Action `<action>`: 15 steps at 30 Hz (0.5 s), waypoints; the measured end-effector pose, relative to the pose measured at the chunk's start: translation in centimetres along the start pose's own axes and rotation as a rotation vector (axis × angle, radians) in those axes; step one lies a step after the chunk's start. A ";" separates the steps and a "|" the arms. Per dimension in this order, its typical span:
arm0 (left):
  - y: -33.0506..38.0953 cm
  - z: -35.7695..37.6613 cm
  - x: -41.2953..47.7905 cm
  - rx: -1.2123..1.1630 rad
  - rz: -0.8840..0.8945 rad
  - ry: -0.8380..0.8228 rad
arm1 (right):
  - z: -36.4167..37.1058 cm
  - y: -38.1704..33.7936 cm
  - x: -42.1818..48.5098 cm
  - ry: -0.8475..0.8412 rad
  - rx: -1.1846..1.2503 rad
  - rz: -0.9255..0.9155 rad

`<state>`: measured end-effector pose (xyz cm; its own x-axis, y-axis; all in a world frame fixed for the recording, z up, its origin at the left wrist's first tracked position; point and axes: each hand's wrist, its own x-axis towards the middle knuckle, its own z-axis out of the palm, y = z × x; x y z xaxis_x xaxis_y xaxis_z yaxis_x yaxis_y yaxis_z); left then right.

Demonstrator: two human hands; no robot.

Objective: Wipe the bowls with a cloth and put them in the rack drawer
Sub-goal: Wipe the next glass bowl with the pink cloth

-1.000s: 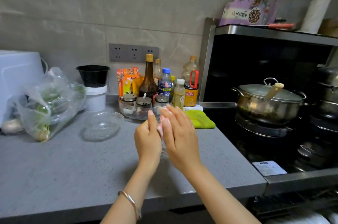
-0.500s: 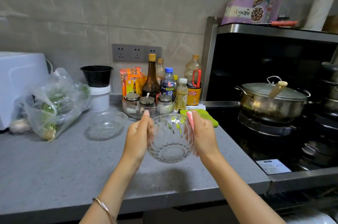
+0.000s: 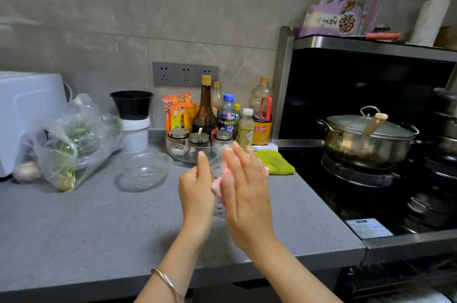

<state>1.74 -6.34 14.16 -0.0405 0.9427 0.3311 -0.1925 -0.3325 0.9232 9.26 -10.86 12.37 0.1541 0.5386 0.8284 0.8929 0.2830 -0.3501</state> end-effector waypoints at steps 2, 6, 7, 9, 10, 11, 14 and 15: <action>0.0 0.3 -0.3 -0.038 -0.023 -0.042 | 0.2 0.0 0.5 0.036 -0.152 -0.123; 0.6 0.1 -0.4 0.004 -0.001 -0.078 | -1.1 0.6 2.4 0.041 0.058 0.023; 0.7 0.0 -0.5 0.011 -0.007 -0.085 | -1.2 1.0 2.7 0.007 0.163 0.126; 0.6 -0.7 -0.4 -0.045 -0.042 -0.086 | -1.7 1.5 3.5 -0.070 0.397 0.320; 0.4 -1.2 -0.2 -0.094 -0.065 -0.094 | -2.0 1.5 3.7 -0.087 0.514 0.401; 0.2 -1.5 -0.1 -0.150 -0.083 -0.112 | -2.3 1.7 3.8 -0.091 0.603 0.471; 0.2 -2.2 0.3 -0.243 -0.122 -0.182 | -3.0 1.8 3.4 -0.092 0.684 0.594; 0.1 -2.3 0.6 -0.206 -0.112 -0.202 | -3.2 1.8 3.3 -0.082 0.689 0.616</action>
<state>-0.55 -5.74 13.98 0.1839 0.9421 0.2803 -0.3802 -0.1948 0.9042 12.68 -11.11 15.87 0.4641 0.7976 0.3854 0.2107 0.3232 -0.9226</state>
